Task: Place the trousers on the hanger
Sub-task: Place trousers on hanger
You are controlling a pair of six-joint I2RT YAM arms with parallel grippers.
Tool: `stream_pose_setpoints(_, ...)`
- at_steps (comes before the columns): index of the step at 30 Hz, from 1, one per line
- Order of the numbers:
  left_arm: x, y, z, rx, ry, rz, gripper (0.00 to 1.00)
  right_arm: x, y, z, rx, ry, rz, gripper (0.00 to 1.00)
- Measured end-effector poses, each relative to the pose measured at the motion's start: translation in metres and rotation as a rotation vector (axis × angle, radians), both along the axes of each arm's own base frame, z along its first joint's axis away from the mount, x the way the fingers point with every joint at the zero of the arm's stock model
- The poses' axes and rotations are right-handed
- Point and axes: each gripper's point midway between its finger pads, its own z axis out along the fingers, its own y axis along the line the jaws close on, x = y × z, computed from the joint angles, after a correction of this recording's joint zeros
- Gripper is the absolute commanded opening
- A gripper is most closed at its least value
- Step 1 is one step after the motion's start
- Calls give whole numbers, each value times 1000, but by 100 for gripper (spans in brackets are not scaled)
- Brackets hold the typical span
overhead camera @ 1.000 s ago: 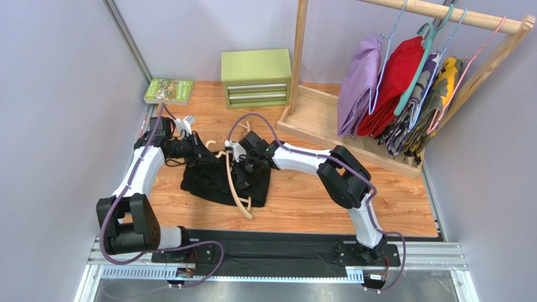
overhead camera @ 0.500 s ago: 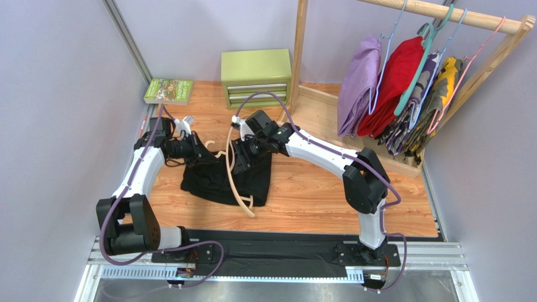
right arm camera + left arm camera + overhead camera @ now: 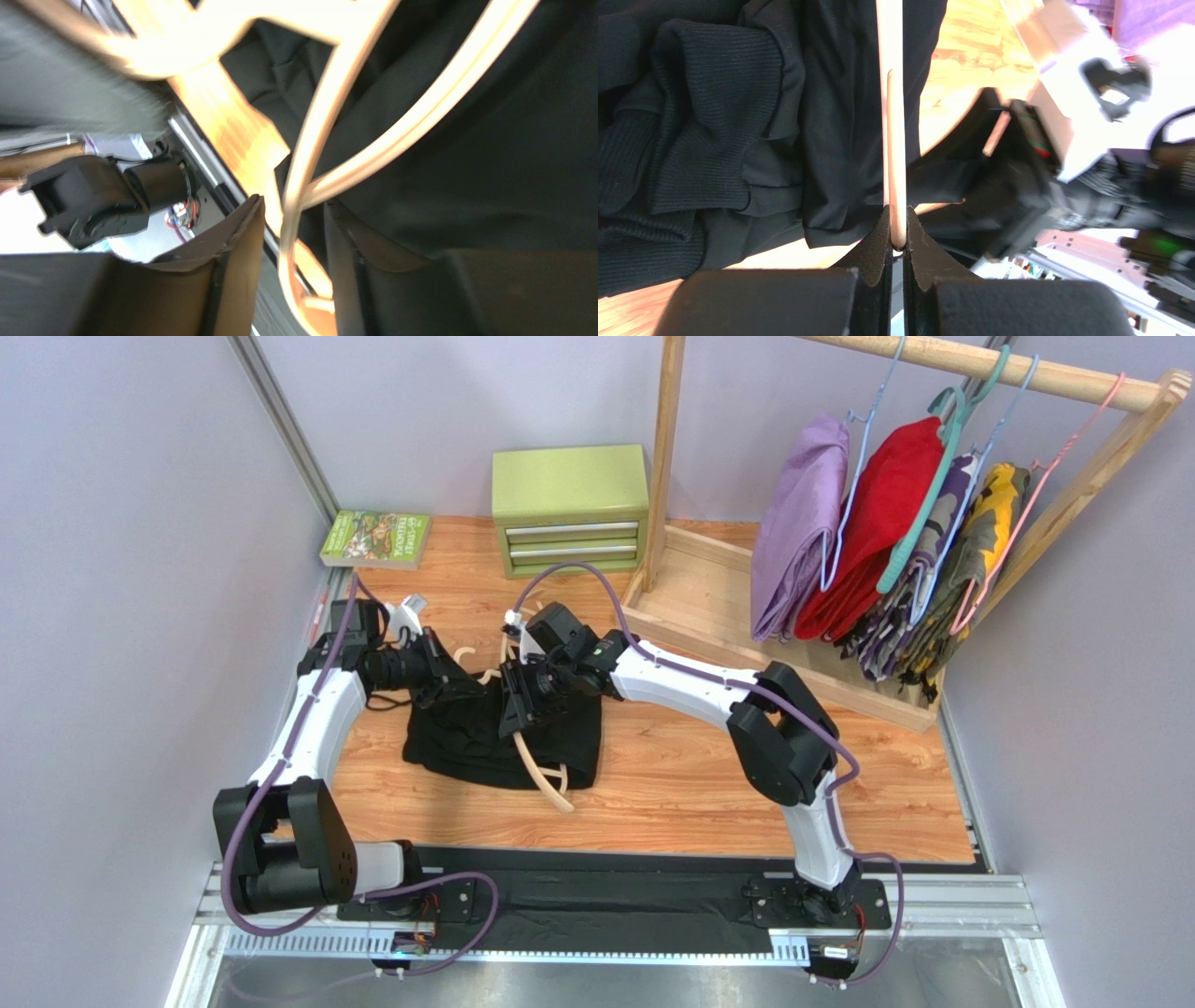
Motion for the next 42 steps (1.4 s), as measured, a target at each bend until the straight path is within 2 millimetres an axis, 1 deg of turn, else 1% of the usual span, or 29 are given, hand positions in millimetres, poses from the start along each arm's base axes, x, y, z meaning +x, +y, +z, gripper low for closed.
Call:
stream_pose_setpoints(1, 0, 0, 1, -3, 1, 5, 0, 1, 2, -3, 1, 7, -8, 20)
stream_pose_setpoints(2, 1, 0, 2, -6, 2, 11, 0, 2, 3, -6, 0, 12, -12, 5)
stream_pose_setpoints(3, 1, 0, 2, -5, 1, 16, 0, 2, 5, -6, 8, 21, -20, 0)
stream_pose_setpoints(4, 2, 0, 3, -3, -4, 20, 0, 3, 7, -6, 17, 25, -24, 0)
stream_pose_setpoints(5, 3, 1, 4, -3, -9, 22, 5, 4, 8, -5, 23, 31, -35, 0)
stream_pose_setpoints(6, 4, 1, 5, -5, -14, 25, 19, 6, 9, -3, 36, 34, -38, 0)
stream_pose_setpoints(8, 4, 2, 10, -9, -35, 30, 34, 8, 10, -2, 73, 39, -36, 0)
stream_pose_setpoints(9, 4, 2, 13, -14, -51, 23, 45, 7, 9, -2, 84, 43, -35, 0)
stream_pose_setpoints(11, 1, 4, 21, -32, -95, 24, 50, 6, 2, -5, 97, 74, -35, 0)
stream_pose_setpoints(12, 0, 8, 26, -40, -120, 38, 52, 7, -3, -7, 103, 95, -38, 0)
stream_pose_setpoints(15, -1, 22, 36, -55, -189, 81, 53, 15, -14, -10, 137, 145, -48, 0)
stream_pose_setpoints(17, 1, 27, 34, -60, -207, 92, 53, 20, -18, -7, 173, 171, -50, 0)
stream_pose_setpoints(19, 2, 27, 25, -71, -191, 83, 50, 24, -21, -3, 213, 195, -50, 0)
stream_pose_setpoints(22, 3, 26, 5, -85, -131, 67, 49, 25, -22, -1, 274, 221, -50, 0)
stream_pose_setpoints(25, 5, 22, -12, -83, -85, 43, 50, 22, -21, 2, 322, 242, -45, 0)
stream_pose_setpoints(28, 3, 9, -21, -67, -71, -10, 53, 23, -19, 7, 360, 258, -48, 0)
stream_pose_setpoints(30, 3, 2, -26, -52, -67, -38, 60, 23, -18, 11, 381, 268, -49, 0)
stream_pose_setpoints(33, 7, -7, -37, -11, -49, -74, 62, 24, -18, 15, 402, 281, -53, 0)
stream_pose_setpoints(35, 12, -9, -45, 20, -38, -81, 64, 26, -19, 17, 411, 287, -55, 0)
stream_pose_setpoints(42, 22, -15, -71, 120, 1, -111, 64, 28, -21, 19, 425, 294, -59, 0)
